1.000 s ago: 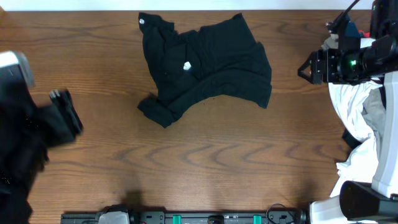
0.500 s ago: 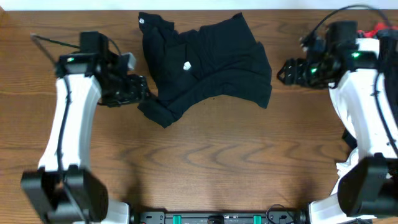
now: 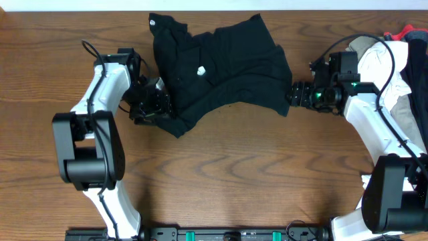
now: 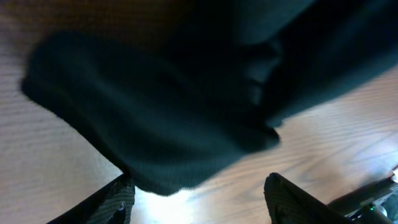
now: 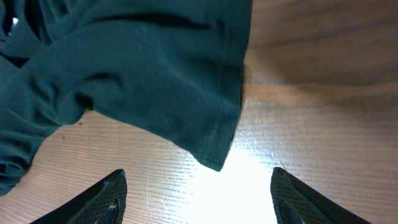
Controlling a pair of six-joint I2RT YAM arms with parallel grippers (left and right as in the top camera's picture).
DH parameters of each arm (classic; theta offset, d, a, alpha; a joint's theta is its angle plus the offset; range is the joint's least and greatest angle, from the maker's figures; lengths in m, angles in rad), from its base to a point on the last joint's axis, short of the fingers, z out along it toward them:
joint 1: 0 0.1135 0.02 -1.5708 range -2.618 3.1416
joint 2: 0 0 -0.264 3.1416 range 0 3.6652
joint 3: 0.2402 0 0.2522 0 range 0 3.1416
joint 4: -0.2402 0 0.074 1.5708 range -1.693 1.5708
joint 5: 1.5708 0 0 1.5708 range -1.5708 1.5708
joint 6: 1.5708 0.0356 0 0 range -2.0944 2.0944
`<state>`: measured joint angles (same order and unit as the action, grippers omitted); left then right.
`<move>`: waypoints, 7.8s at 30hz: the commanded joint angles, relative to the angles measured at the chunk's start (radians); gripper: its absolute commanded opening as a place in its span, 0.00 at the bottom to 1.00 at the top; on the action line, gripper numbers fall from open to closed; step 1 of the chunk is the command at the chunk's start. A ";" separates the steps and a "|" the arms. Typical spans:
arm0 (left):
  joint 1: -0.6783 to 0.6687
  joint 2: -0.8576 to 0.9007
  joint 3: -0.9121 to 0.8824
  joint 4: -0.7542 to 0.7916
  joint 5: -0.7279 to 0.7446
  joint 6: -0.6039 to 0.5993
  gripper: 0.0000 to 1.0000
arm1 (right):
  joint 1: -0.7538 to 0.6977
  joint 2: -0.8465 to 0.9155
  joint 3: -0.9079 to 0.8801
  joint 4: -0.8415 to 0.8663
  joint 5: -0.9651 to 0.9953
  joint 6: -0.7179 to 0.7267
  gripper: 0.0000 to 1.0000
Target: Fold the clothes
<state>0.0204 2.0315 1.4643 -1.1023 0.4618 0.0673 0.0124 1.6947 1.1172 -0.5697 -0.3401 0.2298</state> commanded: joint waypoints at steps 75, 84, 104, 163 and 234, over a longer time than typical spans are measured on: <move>0.069 -0.308 0.008 -0.389 -0.161 0.008 0.45 | -0.082 -0.159 -0.012 -0.491 0.419 -0.066 0.58; 0.009 -0.307 0.008 -0.087 -0.027 0.071 0.54 | -0.072 -0.159 -0.012 -0.299 0.085 -0.134 0.60; -0.408 -0.056 0.008 0.439 -0.372 0.240 0.55 | 0.058 0.149 -0.012 -0.060 0.055 0.069 0.27; 0.080 -0.046 0.021 0.211 -0.867 -0.387 0.62 | 0.058 0.237 -0.013 -0.174 0.239 0.060 0.27; 0.154 -0.951 -0.695 -0.106 -0.212 -0.712 0.07 | -0.077 -0.245 -0.055 -0.433 0.030 -0.111 0.59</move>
<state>0.1692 1.1004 0.7715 -1.1851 0.2829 -0.6205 -0.0559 1.4128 1.0889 -1.0016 -0.3157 0.1284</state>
